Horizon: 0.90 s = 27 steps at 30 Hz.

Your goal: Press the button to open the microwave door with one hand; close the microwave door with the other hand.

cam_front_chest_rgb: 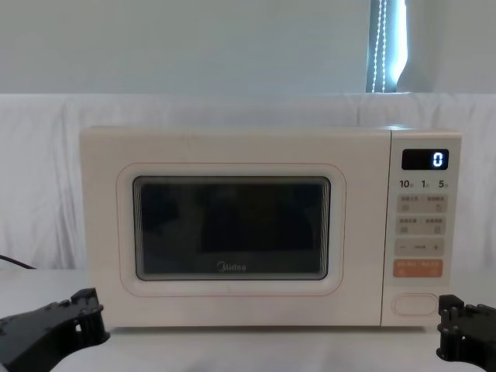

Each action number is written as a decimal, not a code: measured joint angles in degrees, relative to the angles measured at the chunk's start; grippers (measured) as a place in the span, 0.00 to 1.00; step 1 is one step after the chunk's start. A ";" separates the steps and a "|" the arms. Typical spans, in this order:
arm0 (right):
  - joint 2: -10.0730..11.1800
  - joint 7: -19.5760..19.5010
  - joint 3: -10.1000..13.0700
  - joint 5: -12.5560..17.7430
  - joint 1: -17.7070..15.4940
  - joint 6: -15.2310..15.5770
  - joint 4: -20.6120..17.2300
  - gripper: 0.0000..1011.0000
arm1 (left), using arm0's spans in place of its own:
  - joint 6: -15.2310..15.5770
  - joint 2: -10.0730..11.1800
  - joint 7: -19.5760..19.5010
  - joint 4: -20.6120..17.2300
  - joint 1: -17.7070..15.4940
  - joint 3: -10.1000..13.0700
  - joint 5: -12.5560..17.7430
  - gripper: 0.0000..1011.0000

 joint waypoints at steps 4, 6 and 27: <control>0.00 0.00 0.00 0.00 0.00 0.00 0.00 0.00 | -0.13 -0.14 0.13 0.00 0.54 -0.37 0.00 0.00; 0.00 0.00 0.00 0.00 0.01 0.00 0.00 0.00 | -0.19 -0.15 0.14 0.00 0.74 -0.55 0.00 0.00; 0.00 0.00 0.00 0.00 0.01 0.00 0.00 0.00 | -0.28 -0.25 0.32 0.23 0.86 -0.65 0.37 0.00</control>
